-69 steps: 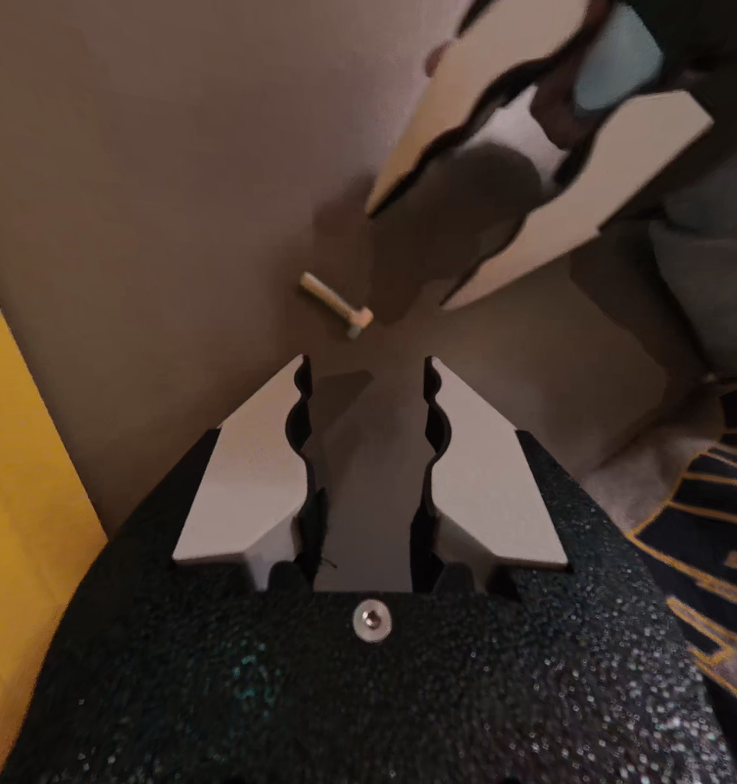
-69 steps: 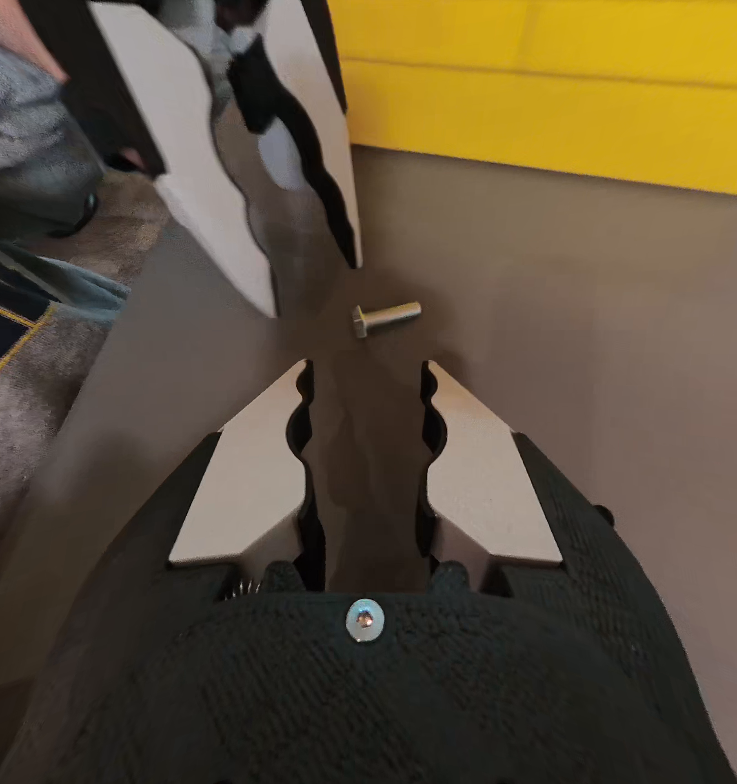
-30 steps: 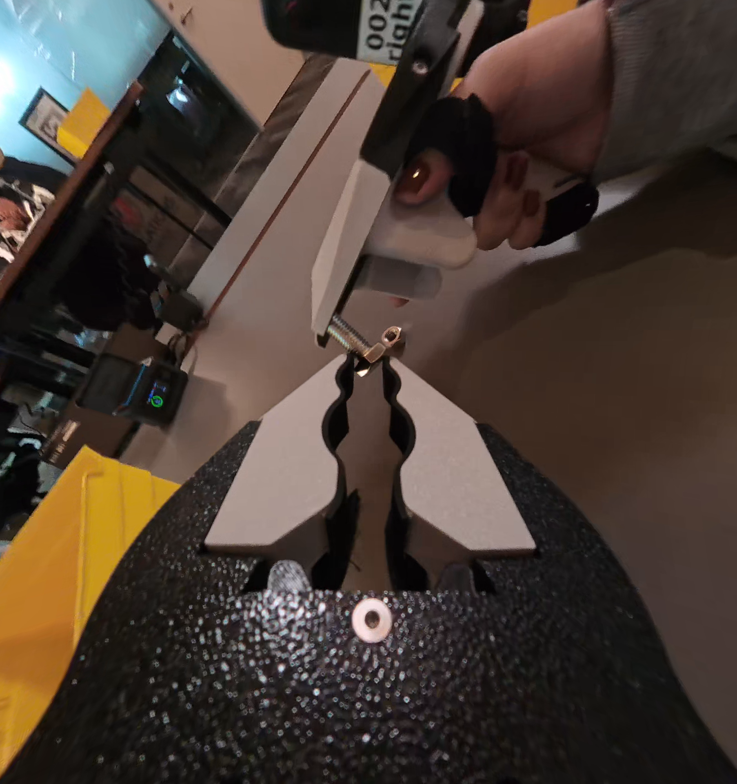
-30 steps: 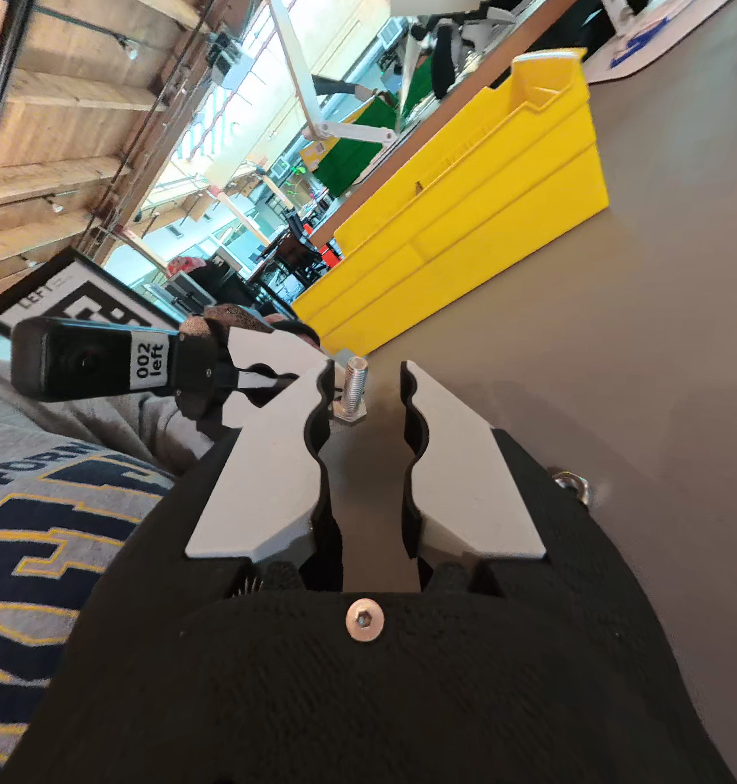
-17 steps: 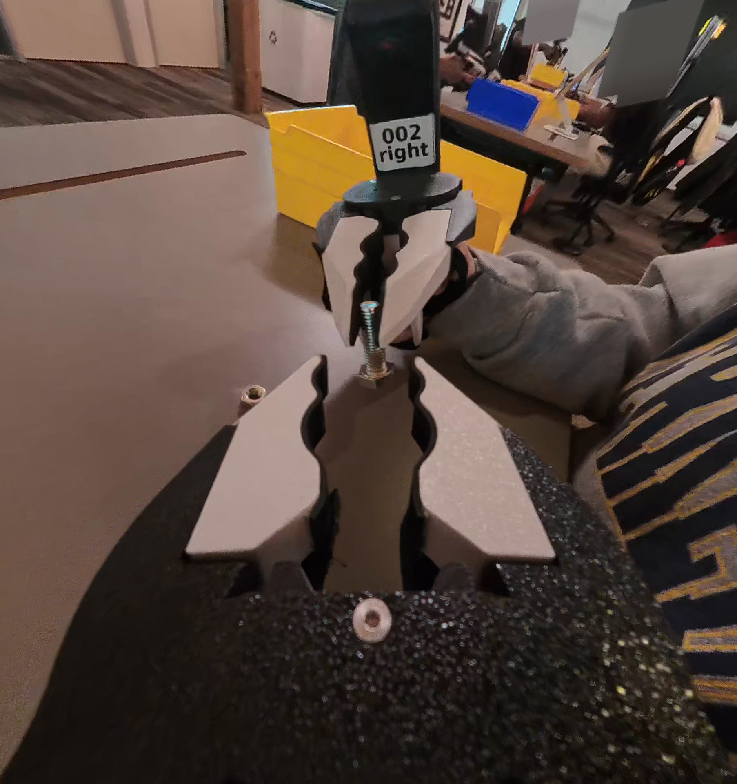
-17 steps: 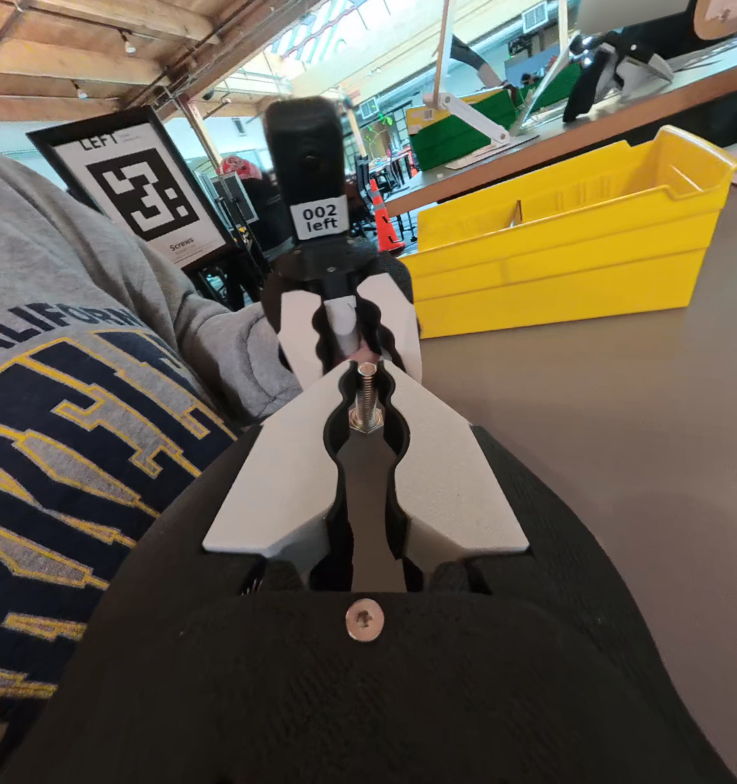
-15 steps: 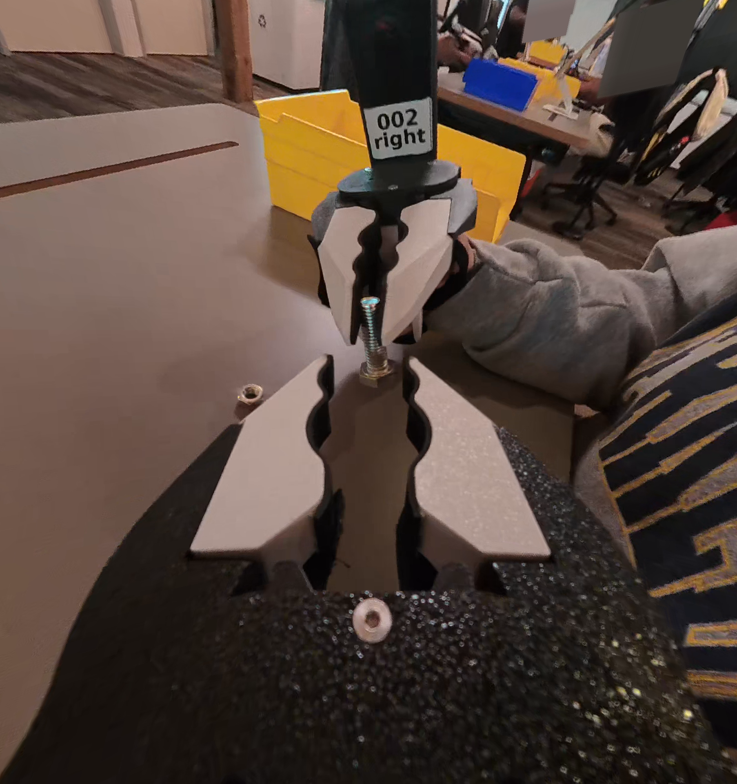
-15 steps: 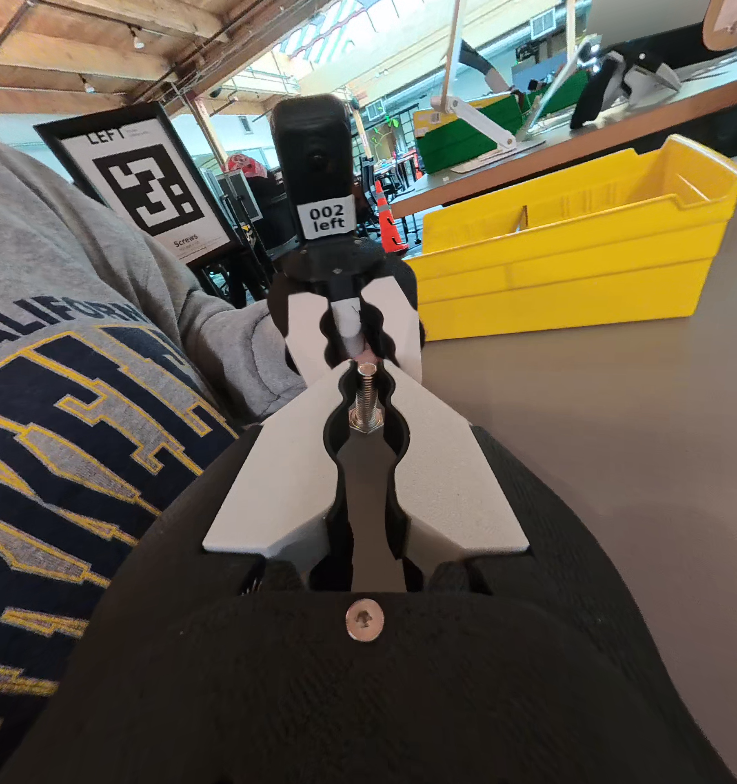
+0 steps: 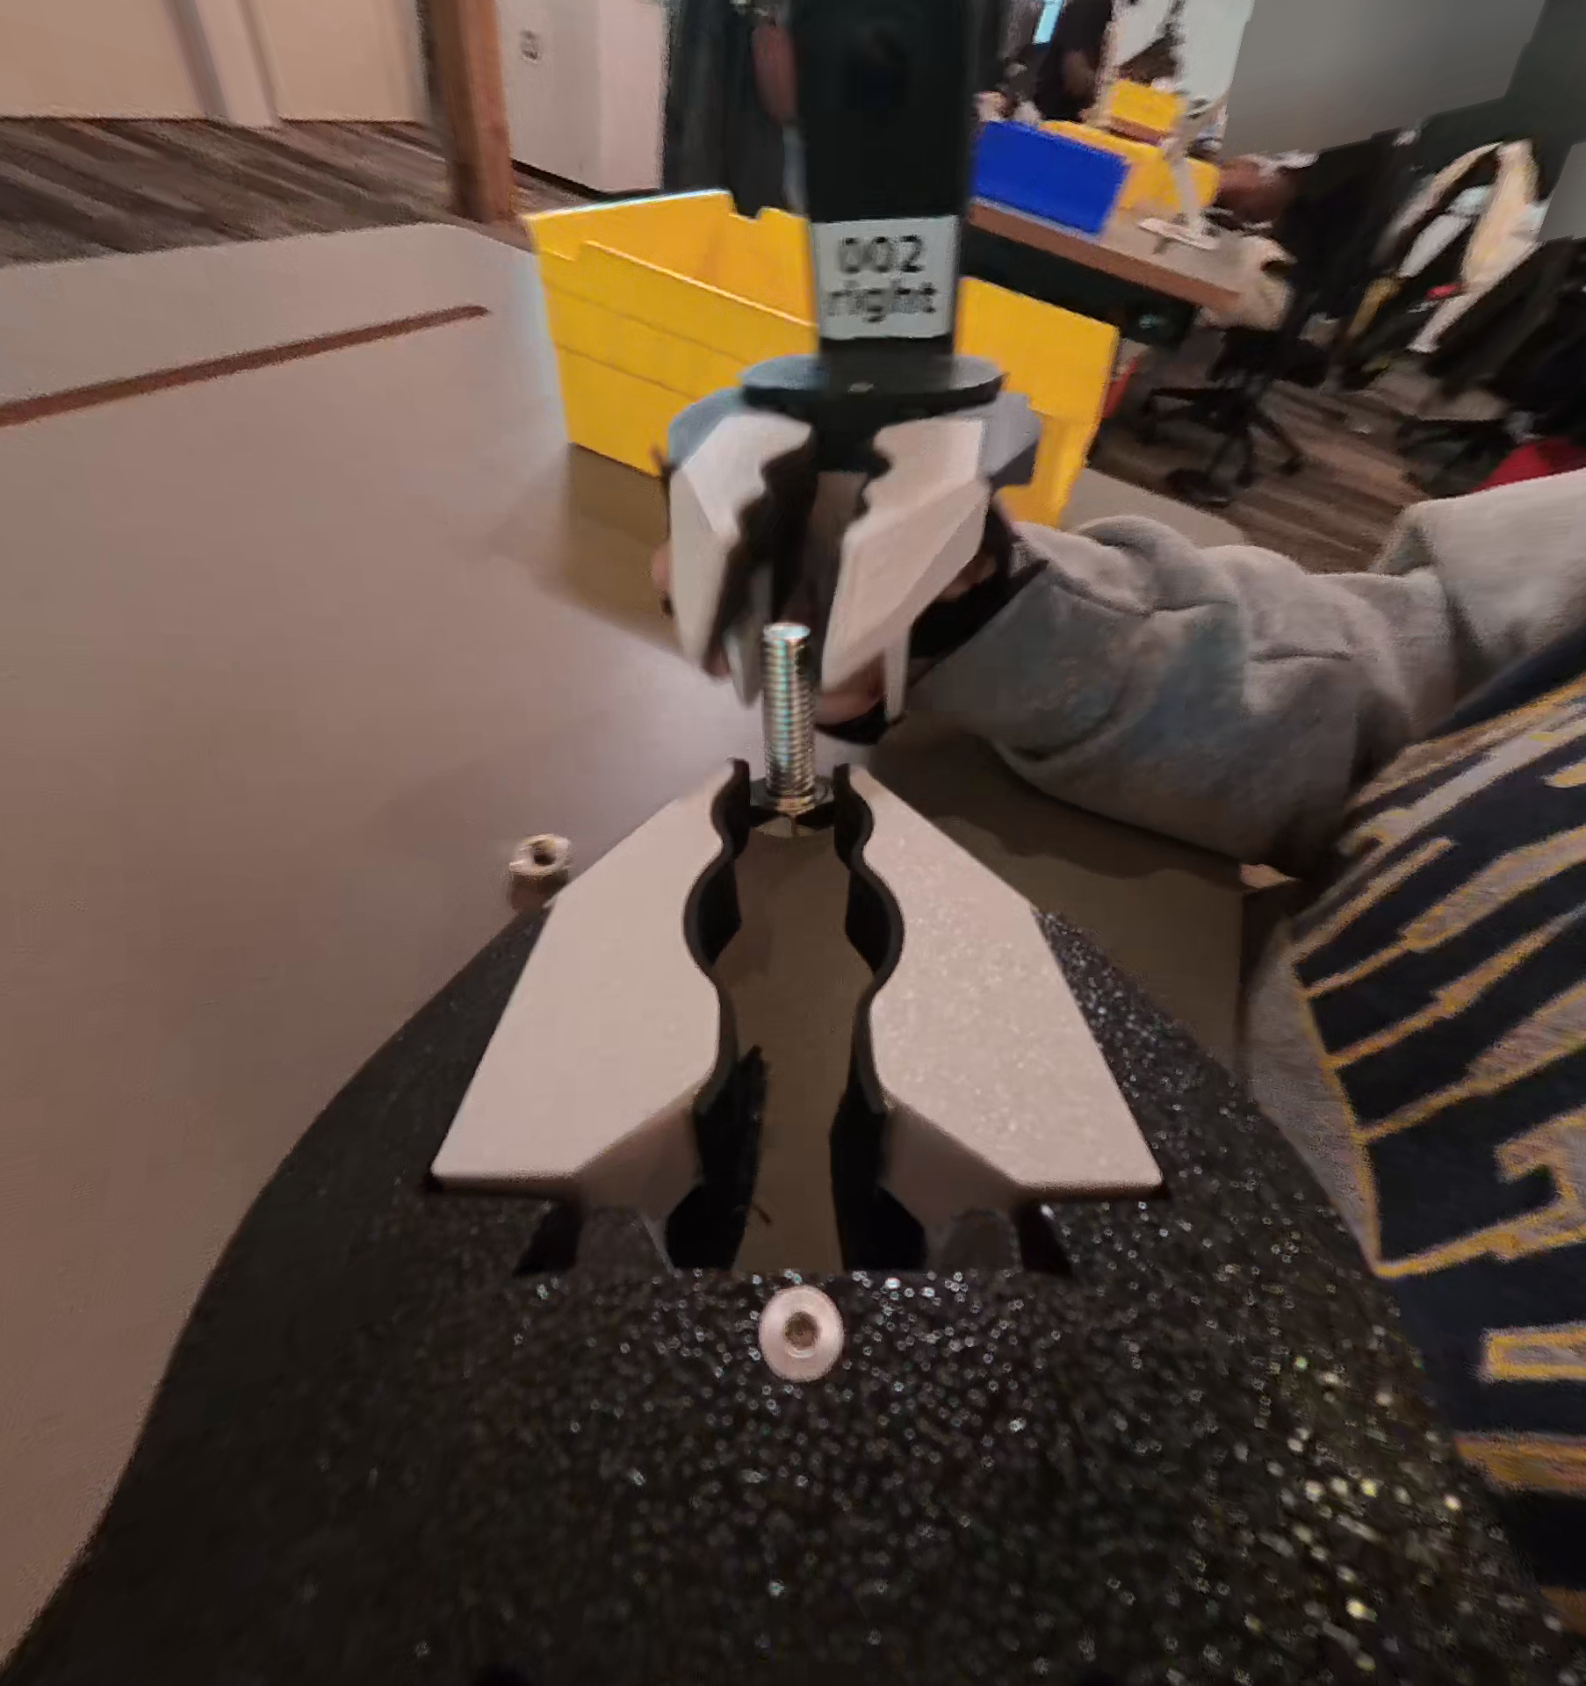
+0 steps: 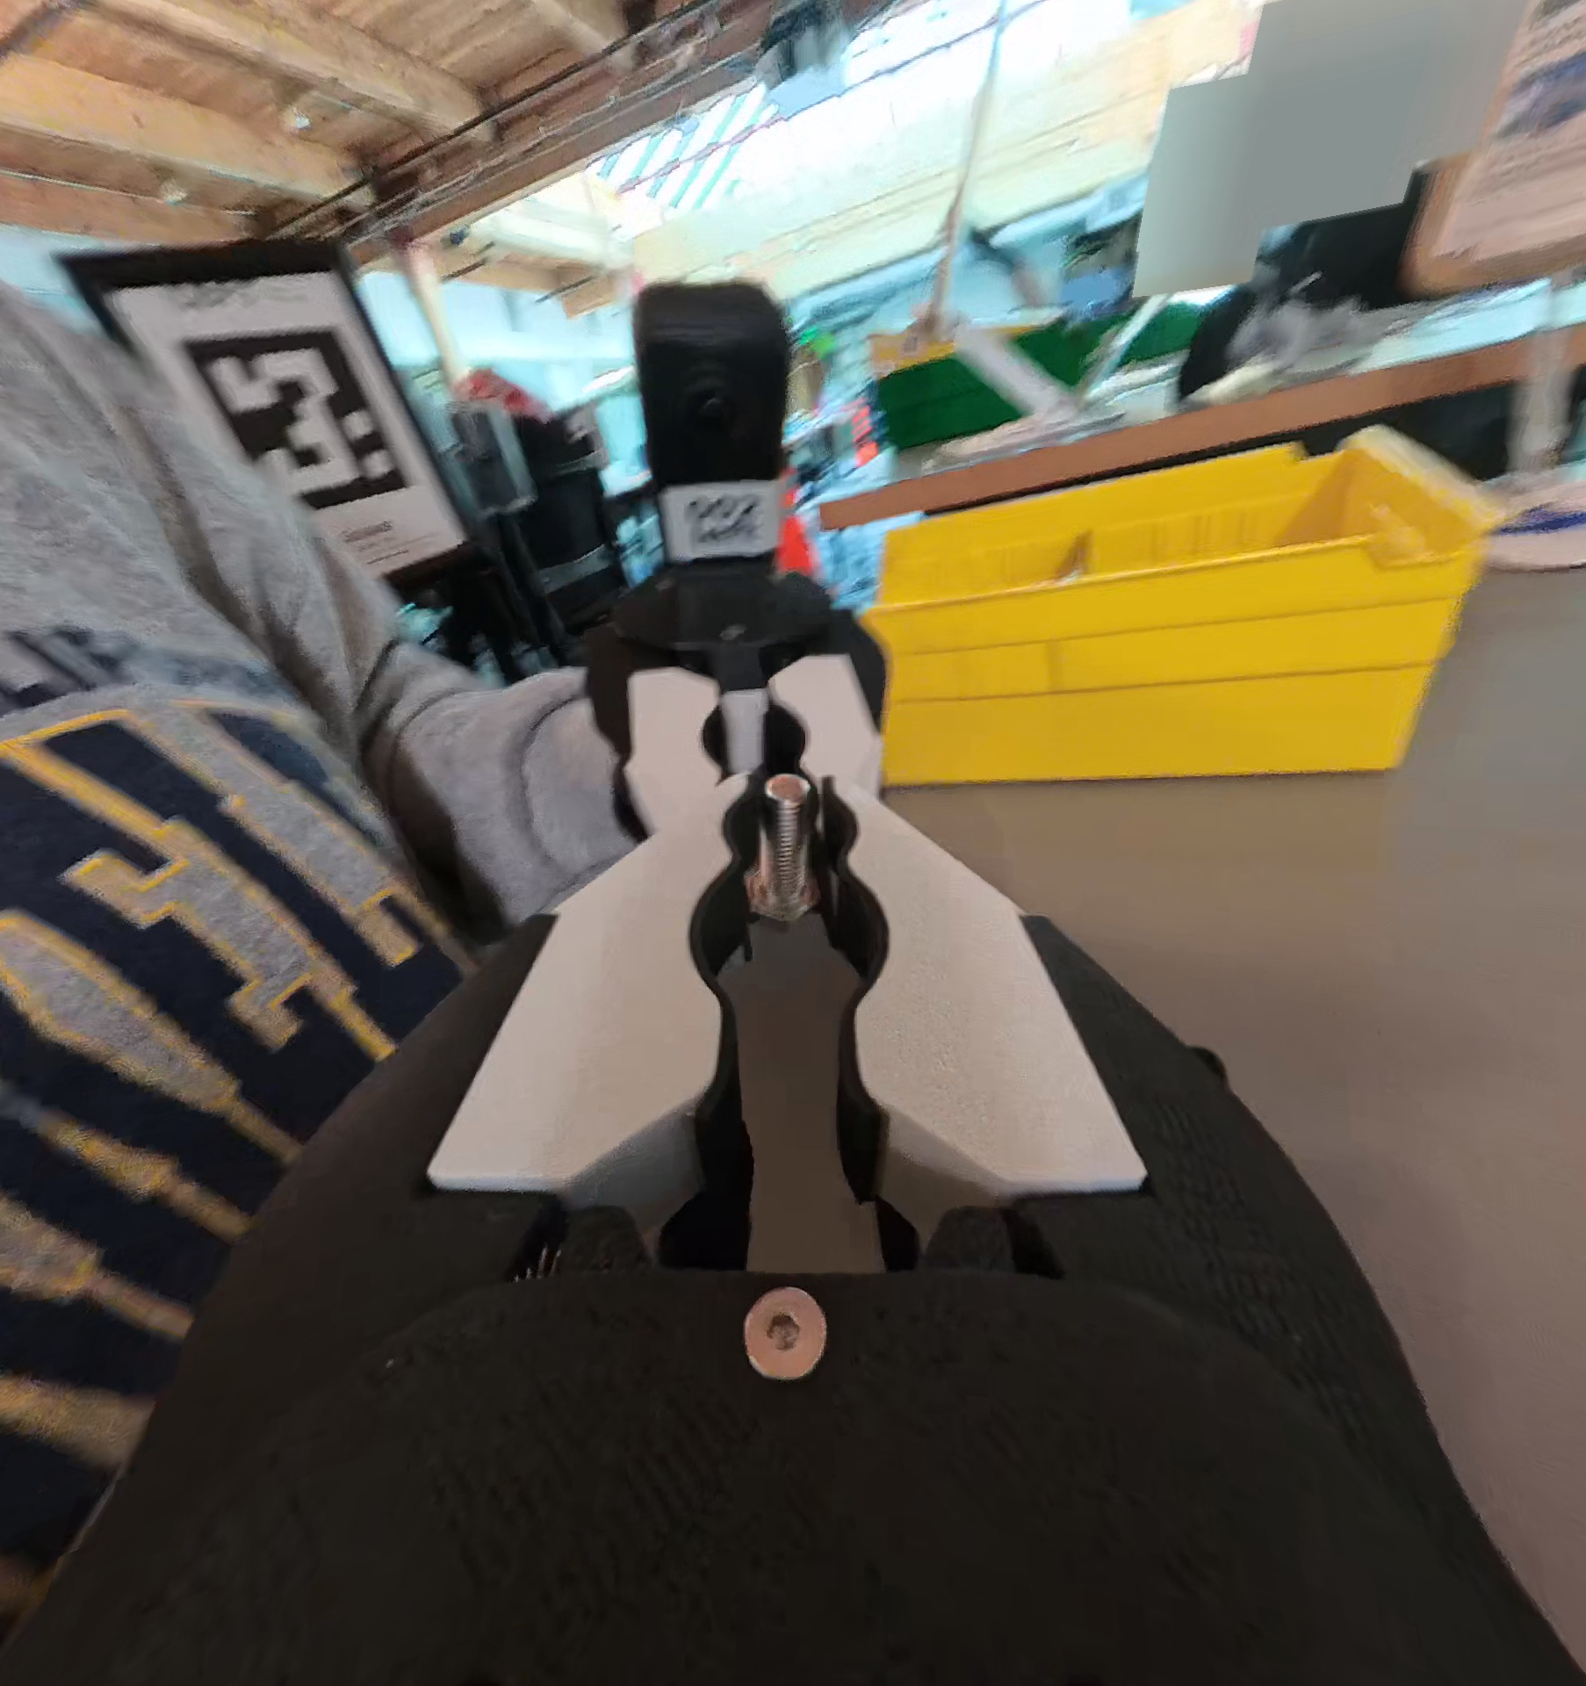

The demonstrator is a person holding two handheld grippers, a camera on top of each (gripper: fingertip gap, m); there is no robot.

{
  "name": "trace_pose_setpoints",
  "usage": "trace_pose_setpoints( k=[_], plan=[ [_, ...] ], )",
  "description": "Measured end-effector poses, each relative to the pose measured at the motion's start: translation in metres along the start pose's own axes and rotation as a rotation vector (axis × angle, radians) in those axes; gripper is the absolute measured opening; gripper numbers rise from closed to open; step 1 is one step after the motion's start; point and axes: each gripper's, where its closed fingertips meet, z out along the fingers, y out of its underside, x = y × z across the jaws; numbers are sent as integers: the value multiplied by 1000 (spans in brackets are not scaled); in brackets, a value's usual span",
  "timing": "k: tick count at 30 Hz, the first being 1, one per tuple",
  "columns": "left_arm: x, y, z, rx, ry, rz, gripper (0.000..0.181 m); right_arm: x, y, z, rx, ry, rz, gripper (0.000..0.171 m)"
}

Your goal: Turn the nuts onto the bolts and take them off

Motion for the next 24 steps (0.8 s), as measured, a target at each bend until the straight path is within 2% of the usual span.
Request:
trace_pose_setpoints(
  k=[1,2,3,4,5,7,10,13,14,16,19,22,24],
  plan=[
    [-8,1,-4,1,-62,12,17,17,-6,-6,32,104,-2,24],
    [-18,2,-10,4,-132,24,16,44,-2,-17,-5,269,-13,28],
    [-26,3,-15,14,-189,33,16,71,15,-31,-127,448,-55,29],
    [-32,4,-18,23,-232,37,16,87,36,-42,-291,552,-108,30],
    [-37,6,-22,36,-270,39,16,92,57,-48,-436,587,-134,31],
    [-44,7,-26,59,-323,44,16,90,84,-43,-565,559,-111,33],
    [-49,8,-26,75,-351,53,16,89,103,-34,-670,540,-97,37],
    [-52,9,-23,73,-360,65,16,89,104,-29,-683,539,-128,29],
    [-54,7,-20,78,-358,67,16,92,102,-31,-686,558,-146,17],
    [-53,0,-11,95,-318,84,16,100,78,-42,-640,648,-255,16],
    [-50,-12,16,72,-188,156,16,87,11,-62,-416,709,-325,16],
    [-48,-24,48,81,-67,228,16,54,-34,-75,-271,640,-323,16],
    [-41,-25,68,92,14,295,16,41,-34,-80,-337,594,-313,16]
  ],
)
